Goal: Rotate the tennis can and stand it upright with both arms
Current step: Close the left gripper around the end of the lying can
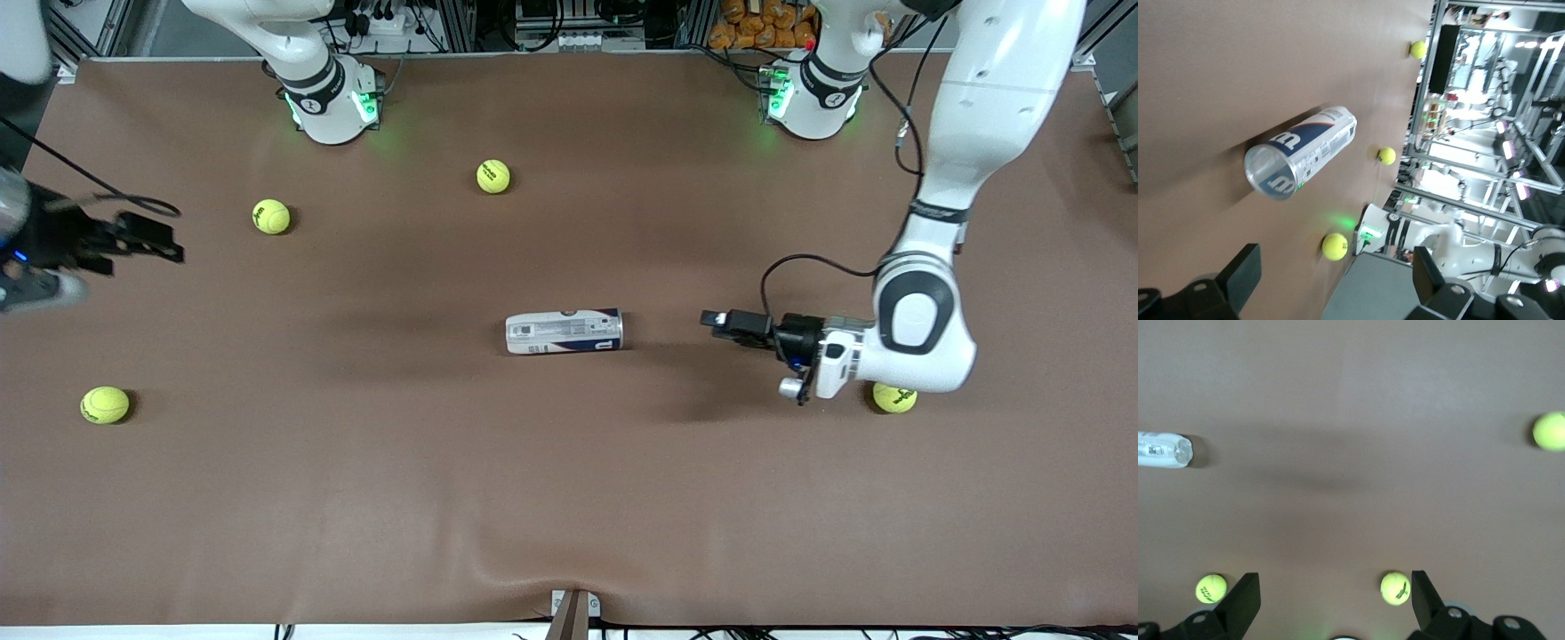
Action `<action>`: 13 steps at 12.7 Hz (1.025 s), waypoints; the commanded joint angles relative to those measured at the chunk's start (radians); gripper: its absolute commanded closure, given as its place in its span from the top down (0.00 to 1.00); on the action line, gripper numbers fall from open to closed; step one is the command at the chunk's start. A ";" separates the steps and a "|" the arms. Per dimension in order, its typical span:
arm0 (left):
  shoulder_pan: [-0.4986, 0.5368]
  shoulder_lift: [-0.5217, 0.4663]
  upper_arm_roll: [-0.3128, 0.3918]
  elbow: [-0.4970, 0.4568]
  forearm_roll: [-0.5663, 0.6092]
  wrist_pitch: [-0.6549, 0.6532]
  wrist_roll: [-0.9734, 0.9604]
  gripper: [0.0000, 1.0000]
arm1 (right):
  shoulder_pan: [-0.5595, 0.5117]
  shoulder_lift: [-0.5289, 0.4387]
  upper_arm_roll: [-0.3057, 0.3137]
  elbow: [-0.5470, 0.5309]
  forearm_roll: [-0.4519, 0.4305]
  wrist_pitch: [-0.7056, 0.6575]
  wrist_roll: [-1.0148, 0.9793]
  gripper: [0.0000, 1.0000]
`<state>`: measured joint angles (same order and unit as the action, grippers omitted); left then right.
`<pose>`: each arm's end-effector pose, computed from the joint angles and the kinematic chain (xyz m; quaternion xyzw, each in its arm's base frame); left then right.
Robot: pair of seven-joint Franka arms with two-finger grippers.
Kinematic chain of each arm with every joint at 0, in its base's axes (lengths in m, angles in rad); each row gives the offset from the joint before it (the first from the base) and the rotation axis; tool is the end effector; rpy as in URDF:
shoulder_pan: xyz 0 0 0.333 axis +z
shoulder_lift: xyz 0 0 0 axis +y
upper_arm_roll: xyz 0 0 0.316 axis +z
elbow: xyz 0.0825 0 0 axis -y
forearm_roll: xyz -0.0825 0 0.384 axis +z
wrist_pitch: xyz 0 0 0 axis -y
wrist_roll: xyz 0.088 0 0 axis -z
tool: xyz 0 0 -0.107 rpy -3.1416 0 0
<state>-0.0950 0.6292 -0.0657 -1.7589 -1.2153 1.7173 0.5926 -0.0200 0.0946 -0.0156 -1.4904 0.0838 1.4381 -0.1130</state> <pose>0.6020 -0.1824 0.2234 0.8073 -0.0355 -0.1533 0.5687 0.5685 -0.0100 0.5985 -0.9956 -0.0410 0.0701 0.0464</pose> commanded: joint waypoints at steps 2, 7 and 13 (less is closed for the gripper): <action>-0.077 0.009 -0.006 -0.074 -0.133 0.103 0.062 1.00 | -0.040 -0.076 0.003 -0.056 0.022 0.018 0.076 1.00; -0.135 0.067 -0.006 -0.079 -0.259 0.130 0.113 1.00 | -0.048 -0.107 0.003 -0.056 0.027 0.019 0.073 1.00; -0.195 0.112 -0.006 -0.067 -0.322 0.209 0.122 1.00 | -0.040 -0.111 0.000 -0.027 0.004 0.001 0.078 1.00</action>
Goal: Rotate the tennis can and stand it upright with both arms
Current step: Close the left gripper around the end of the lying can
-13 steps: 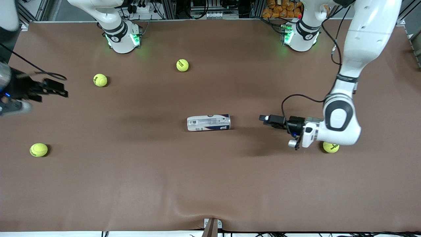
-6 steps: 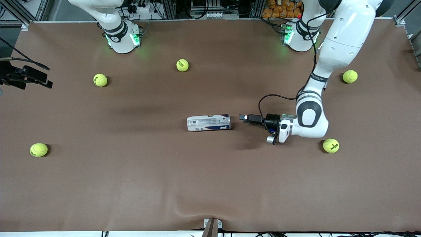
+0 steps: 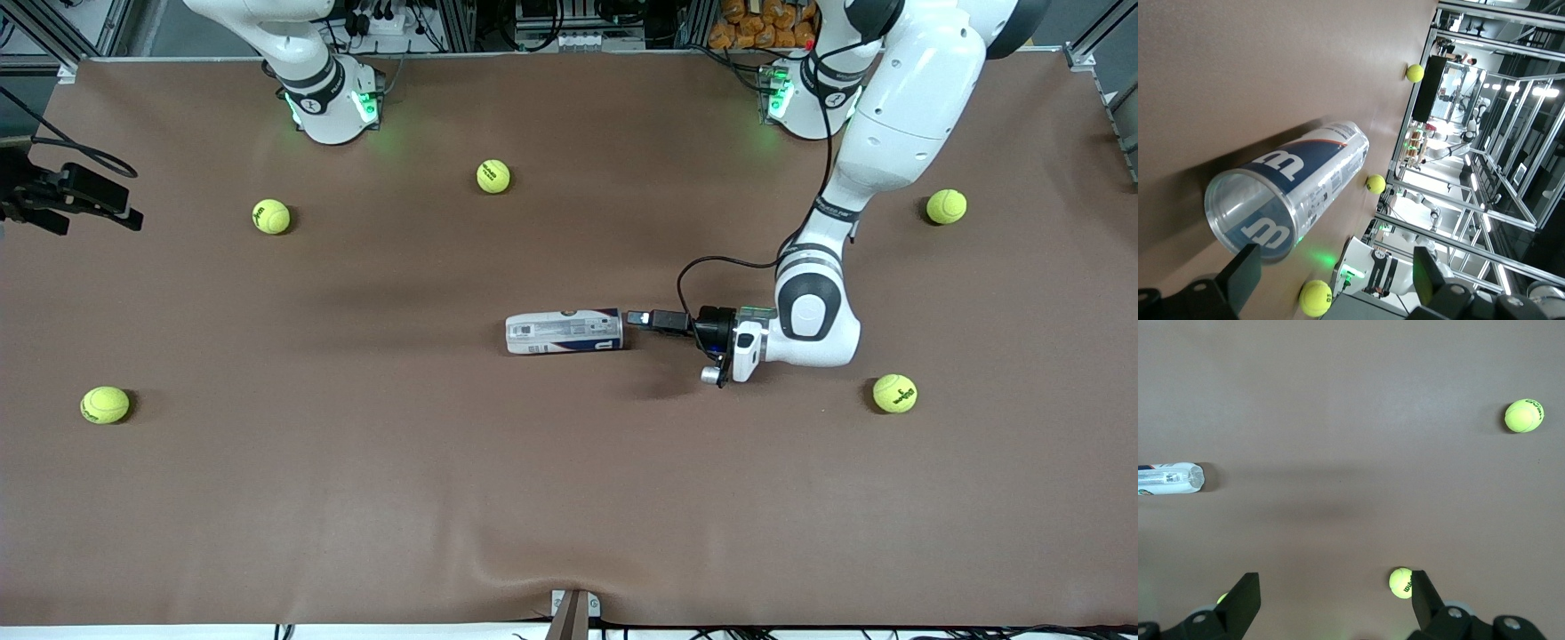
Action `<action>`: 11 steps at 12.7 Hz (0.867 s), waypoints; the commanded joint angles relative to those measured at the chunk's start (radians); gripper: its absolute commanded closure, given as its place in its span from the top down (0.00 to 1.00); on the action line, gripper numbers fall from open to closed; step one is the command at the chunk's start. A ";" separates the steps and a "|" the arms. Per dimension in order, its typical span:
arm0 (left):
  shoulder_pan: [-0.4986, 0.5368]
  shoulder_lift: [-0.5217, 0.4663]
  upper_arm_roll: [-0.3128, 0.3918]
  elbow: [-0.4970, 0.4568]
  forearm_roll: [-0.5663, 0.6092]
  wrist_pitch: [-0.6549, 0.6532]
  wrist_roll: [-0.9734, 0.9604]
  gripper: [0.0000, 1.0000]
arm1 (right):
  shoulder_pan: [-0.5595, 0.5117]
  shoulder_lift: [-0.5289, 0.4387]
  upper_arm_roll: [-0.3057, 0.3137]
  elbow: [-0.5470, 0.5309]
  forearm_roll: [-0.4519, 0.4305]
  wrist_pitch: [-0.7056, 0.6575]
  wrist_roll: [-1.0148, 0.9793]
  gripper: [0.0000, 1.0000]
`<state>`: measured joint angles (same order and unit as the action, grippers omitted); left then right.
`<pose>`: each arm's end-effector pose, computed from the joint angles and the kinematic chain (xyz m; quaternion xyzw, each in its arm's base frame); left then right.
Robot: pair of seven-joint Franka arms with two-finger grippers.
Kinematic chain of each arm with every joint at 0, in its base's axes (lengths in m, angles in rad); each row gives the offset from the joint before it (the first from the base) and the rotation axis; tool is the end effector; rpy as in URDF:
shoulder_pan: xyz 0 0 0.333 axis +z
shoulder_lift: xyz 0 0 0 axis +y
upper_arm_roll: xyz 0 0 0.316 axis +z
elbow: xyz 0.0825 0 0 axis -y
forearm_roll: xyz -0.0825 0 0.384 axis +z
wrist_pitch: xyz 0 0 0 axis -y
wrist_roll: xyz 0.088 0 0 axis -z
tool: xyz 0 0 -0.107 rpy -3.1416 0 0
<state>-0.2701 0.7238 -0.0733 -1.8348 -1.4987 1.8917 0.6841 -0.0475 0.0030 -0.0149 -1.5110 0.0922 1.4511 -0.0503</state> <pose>0.5532 -0.2739 0.1438 0.7915 0.0293 -0.1456 0.5929 0.5428 -0.0231 0.6411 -0.9985 0.0020 0.0288 0.0476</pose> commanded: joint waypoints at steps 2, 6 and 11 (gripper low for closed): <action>-0.041 0.037 0.001 0.011 -0.090 0.052 0.067 1.00 | -0.041 -0.014 0.001 -0.005 -0.005 -0.009 0.017 1.00; -0.060 0.080 0.003 0.040 -0.100 0.064 0.118 0.55 | -0.049 -0.015 0.003 0.000 -0.009 -0.012 0.032 1.00; -0.057 0.083 0.001 0.042 -0.101 0.064 0.137 0.00 | -0.035 -0.011 0.013 0.009 -0.078 -0.037 0.133 1.00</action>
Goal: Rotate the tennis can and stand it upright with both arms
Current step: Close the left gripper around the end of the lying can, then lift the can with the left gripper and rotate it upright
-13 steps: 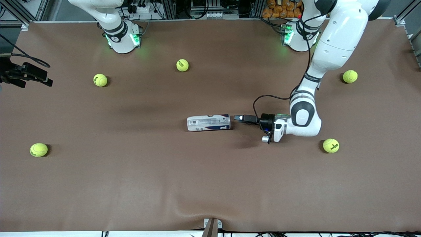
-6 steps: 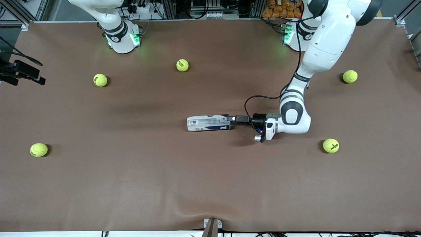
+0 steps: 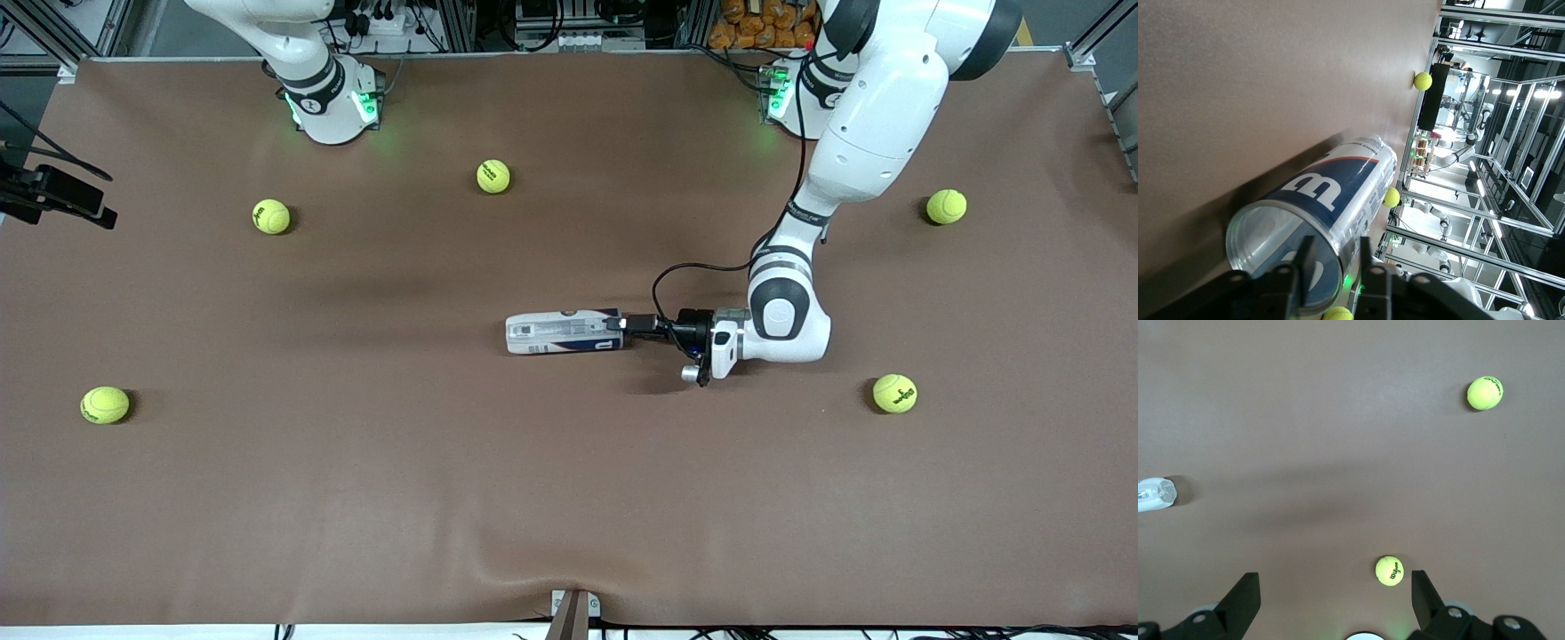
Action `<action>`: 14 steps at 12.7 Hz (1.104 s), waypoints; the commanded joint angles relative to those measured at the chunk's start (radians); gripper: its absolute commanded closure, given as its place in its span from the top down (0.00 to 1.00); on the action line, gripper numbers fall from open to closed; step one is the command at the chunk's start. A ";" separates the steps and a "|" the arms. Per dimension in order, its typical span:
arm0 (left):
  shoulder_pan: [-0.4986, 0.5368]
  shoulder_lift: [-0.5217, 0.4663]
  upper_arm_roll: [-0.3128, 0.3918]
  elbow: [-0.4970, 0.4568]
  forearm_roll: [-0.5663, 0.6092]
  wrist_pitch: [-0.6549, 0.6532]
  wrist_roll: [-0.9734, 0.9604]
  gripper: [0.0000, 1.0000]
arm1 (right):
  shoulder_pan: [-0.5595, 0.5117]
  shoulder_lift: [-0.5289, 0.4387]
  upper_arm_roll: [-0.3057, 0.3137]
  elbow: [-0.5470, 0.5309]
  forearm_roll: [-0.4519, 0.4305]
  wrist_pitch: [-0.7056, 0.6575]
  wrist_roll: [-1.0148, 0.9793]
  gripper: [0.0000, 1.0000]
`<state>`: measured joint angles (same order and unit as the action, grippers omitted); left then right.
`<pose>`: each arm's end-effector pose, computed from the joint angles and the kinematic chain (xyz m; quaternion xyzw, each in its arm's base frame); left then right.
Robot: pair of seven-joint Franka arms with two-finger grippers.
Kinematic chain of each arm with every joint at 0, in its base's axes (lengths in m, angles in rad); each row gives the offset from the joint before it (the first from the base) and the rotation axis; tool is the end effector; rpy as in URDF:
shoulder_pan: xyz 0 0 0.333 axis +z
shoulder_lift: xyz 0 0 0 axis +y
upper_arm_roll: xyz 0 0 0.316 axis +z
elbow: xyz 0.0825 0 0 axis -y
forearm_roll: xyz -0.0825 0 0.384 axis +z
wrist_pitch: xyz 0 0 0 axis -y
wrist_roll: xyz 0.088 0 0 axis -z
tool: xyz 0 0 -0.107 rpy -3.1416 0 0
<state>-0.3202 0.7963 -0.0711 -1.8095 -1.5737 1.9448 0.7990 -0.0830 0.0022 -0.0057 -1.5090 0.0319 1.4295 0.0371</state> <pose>0.5428 -0.2952 0.1075 0.7951 0.0163 -0.1163 0.5950 0.5388 -0.0441 0.6403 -0.9972 0.0612 0.0404 0.0169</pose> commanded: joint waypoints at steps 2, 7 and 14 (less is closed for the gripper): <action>-0.008 0.011 -0.001 0.021 -0.029 0.011 0.016 0.00 | 0.002 -0.010 0.004 0.010 -0.027 -0.014 0.078 1.00; -0.011 -0.020 -0.002 0.080 -0.023 0.008 -0.126 0.00 | 0.000 -0.010 0.004 0.016 -0.041 -0.014 0.096 1.00; -0.097 -0.247 -0.003 0.104 0.168 0.100 -0.697 0.00 | 0.003 -0.007 0.004 0.018 -0.046 -0.015 0.098 1.00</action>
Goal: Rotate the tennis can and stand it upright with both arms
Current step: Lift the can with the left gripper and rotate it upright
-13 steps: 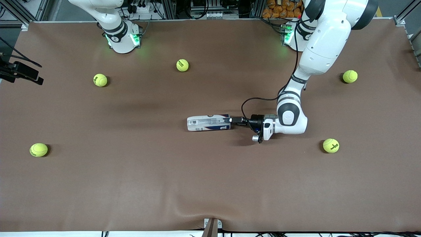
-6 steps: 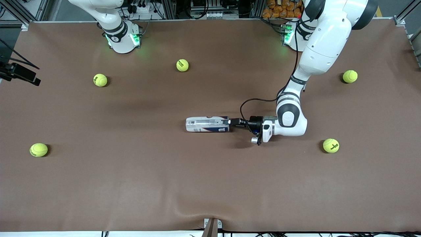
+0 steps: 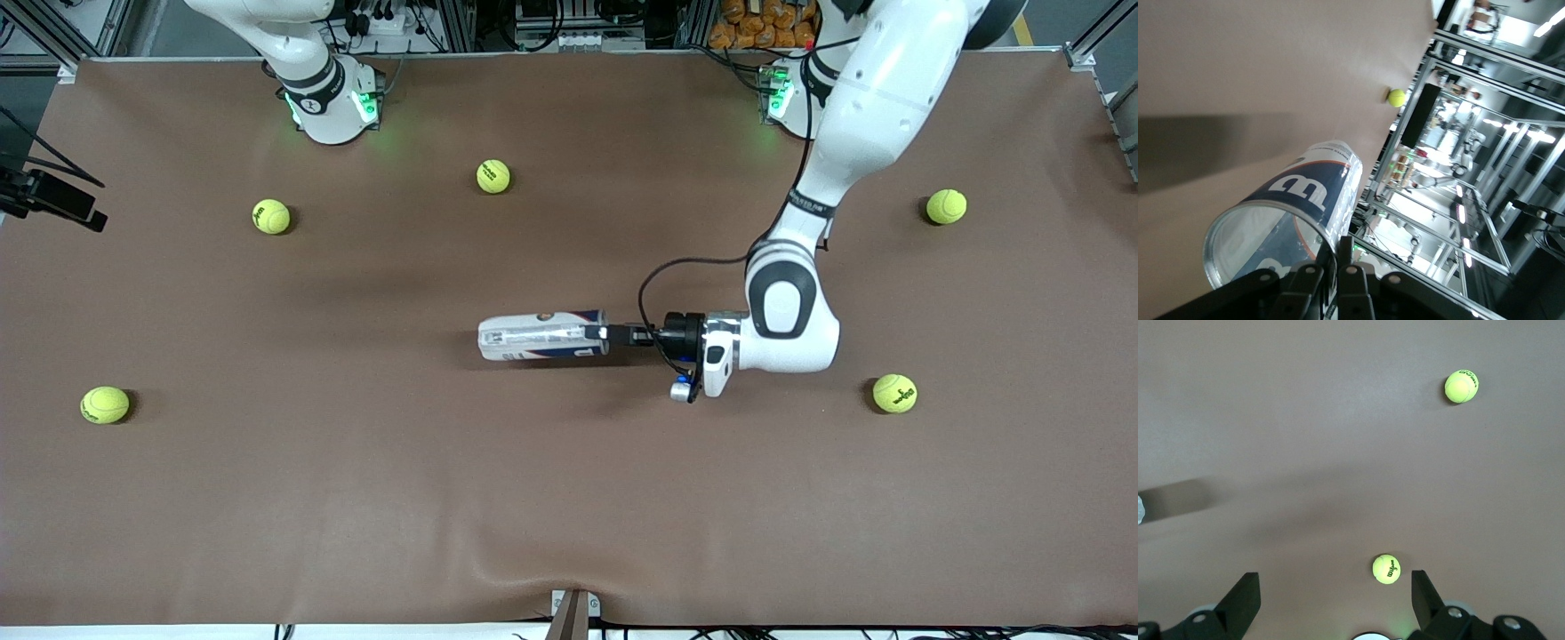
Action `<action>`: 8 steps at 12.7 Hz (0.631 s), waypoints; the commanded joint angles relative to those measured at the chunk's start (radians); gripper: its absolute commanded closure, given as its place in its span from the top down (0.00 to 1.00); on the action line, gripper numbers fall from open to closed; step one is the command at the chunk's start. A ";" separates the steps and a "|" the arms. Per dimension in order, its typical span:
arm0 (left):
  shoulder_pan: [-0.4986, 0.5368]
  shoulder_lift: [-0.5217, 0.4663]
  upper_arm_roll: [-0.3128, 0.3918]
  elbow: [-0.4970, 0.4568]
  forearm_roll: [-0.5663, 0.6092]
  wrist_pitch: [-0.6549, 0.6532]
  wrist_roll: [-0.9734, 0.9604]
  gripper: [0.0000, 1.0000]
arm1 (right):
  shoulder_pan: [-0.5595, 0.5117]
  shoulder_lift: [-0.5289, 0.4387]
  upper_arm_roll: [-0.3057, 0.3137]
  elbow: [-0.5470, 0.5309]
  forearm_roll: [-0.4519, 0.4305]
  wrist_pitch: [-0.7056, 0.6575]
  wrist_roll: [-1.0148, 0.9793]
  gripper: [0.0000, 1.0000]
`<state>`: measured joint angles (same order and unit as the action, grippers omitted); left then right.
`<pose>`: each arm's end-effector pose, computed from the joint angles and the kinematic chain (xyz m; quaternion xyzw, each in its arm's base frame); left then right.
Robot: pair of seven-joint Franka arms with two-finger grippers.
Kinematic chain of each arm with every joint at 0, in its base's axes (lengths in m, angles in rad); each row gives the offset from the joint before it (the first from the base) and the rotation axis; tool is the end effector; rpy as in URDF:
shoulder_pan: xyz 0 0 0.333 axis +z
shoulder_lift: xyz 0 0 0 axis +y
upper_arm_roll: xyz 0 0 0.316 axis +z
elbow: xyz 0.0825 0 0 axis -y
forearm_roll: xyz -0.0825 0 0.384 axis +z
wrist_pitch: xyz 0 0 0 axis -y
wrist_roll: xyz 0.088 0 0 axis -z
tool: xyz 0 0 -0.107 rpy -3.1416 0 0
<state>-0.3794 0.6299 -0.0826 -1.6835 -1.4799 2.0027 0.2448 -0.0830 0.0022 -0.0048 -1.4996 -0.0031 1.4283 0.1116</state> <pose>0.5857 -0.3510 0.2566 0.7989 0.1059 -0.1803 0.5639 0.5384 -0.0478 0.6444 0.9943 -0.0996 -0.0367 0.0020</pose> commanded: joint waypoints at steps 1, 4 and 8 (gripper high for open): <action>-0.055 -0.097 0.009 -0.001 0.155 0.050 -0.227 0.00 | 0.002 -0.007 0.003 0.009 -0.008 -0.014 0.022 1.00; -0.076 -0.134 0.007 0.088 0.391 0.051 -0.496 0.00 | 0.002 -0.005 0.003 0.010 -0.003 -0.014 0.016 1.00; -0.145 -0.162 0.000 0.186 0.715 0.051 -0.862 0.00 | 0.038 0.004 0.003 0.009 0.000 -0.014 0.026 1.00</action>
<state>-0.4869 0.4743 -0.0848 -1.5425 -0.8759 2.0445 -0.4734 -0.0677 0.0032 0.0001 -1.4996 -0.0020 1.4269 0.1122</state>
